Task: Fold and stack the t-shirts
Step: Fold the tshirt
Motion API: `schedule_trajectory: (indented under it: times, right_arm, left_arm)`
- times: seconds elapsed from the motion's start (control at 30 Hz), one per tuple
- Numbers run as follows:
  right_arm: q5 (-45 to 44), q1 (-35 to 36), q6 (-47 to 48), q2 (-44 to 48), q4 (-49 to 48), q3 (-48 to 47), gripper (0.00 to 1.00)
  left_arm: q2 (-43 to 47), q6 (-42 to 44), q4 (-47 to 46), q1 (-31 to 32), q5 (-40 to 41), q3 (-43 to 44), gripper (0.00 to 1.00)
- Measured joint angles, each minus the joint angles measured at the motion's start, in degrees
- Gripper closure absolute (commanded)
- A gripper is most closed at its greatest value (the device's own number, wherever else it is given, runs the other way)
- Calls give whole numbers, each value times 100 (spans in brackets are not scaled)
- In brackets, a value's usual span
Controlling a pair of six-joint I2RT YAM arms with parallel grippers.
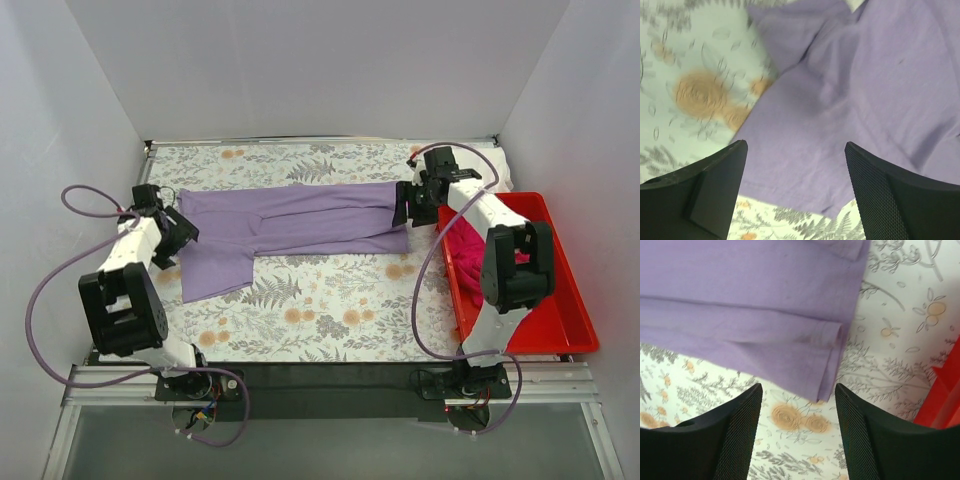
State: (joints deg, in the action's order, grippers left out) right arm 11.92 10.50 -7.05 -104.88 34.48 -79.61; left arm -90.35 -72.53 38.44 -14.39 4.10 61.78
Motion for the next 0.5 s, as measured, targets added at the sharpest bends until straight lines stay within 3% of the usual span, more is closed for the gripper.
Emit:
schedule_trajectory:
  times: [0.23,0.5]
  right_arm:
    - [101,361,-2,898,9,702,43]
    - [289,501,-4,1233,7,1174,43]
  left_arm:
    - [813,-96,153,155,52,-1185,31]
    - [772,-210,162,293,149,-1499,44]
